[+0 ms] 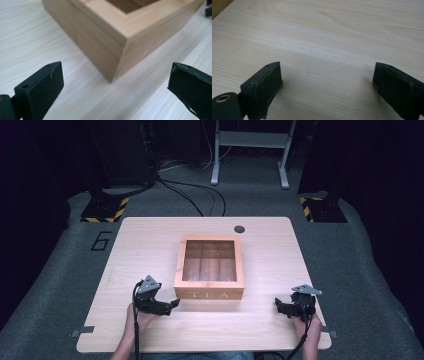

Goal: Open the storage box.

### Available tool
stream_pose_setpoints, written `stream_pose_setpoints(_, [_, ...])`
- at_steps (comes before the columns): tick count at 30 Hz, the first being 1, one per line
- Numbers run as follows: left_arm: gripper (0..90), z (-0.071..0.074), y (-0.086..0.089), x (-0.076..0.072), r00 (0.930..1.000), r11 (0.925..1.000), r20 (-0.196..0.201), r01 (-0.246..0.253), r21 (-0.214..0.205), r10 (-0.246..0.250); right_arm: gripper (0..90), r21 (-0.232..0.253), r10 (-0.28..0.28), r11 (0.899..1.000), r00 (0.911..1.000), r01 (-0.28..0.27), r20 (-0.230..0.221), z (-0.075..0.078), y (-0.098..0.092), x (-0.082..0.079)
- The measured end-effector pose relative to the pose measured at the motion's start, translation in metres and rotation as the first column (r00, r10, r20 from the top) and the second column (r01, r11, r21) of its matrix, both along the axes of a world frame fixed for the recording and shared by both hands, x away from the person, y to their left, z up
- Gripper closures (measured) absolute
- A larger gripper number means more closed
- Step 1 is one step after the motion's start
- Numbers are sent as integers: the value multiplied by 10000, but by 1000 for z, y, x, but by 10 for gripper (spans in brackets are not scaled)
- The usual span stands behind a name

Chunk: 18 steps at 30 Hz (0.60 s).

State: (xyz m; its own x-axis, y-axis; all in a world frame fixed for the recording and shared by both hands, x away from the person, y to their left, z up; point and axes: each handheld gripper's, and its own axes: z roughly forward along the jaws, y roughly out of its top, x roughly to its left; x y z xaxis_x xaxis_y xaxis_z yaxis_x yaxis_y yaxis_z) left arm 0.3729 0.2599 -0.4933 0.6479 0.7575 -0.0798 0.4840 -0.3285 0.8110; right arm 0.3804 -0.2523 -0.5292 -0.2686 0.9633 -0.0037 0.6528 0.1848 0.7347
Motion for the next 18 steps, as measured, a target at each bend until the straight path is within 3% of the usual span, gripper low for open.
stream_pose_setpoints(5, [0, -10, 19, -15, 9989, 9980, -175, -438, 448, 446, 81, 0, -10, 10000, 10000, 10, -4, 0, 0, 0])
stream_pose_setpoints(8, [0, -18, 28, -20, 9963, 9956, -526, -648, 671, 684, 81, 1, -8, 10000, 10000, 8, -2, 0, 0, 0])
stream_pose_setpoints(13, [1, -28, 33, -25, 9936, 9881, -764, -726, 1356, 835, 81, 4, -10, 10000, 10000, 10, -1, 0, 0, 0])
stream_pose_setpoints(16, [0, -35, 30, -24, 9936, 9792, -811, -621, 1932, 790, 81, 3, -10, 10000, 10000, 10, -2, 0, 0, 0])
stream_pose_setpoints(18, [0, -38, 30, -26, 9943, 9837, -588, -786, 1618, 892, 81, 4, -11, 10000, 10000, 11, -2, 0, 0, 0])
